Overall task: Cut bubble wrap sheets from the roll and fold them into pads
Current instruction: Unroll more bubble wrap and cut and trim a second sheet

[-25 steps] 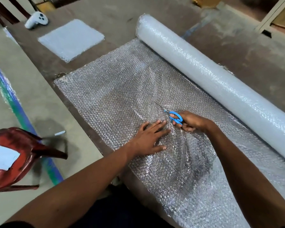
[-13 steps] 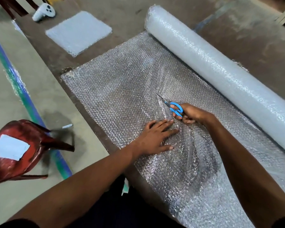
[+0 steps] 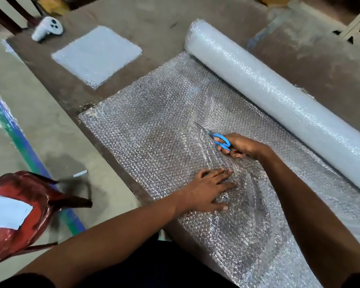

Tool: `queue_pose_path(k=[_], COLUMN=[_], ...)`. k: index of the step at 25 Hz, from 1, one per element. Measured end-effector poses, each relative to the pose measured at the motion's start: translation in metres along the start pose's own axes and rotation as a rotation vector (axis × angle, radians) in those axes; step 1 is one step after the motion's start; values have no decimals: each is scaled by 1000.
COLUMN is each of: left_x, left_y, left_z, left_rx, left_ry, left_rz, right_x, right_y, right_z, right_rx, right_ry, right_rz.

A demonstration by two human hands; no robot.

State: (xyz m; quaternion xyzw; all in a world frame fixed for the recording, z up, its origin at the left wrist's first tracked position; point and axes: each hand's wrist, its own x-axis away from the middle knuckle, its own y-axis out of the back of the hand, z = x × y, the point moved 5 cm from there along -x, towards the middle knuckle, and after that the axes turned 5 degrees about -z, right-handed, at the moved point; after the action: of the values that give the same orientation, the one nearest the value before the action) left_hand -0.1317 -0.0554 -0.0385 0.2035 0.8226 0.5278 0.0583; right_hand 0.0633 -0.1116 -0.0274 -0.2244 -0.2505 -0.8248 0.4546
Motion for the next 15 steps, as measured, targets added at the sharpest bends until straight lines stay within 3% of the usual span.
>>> queue_pose_path(k=[6, 10, 12, 15], left_x=[-4, 12, 19, 24], left_y=[24, 76, 86, 80], left_z=[19, 96, 135, 159], left_rx=[175, 122, 22, -100], left_ry=[-53, 218, 361, 311], left_rz=[-109, -363, -301, -162], right_x=[-30, -44, -48, -51], right_y=[-5, -10, -10, -11], right_z=[11, 8, 13, 21], right_rx=[-18, -86, -49, 16], right_ry=[12, -22, -12, 9], right_rz=[-54, -59, -69, -54])
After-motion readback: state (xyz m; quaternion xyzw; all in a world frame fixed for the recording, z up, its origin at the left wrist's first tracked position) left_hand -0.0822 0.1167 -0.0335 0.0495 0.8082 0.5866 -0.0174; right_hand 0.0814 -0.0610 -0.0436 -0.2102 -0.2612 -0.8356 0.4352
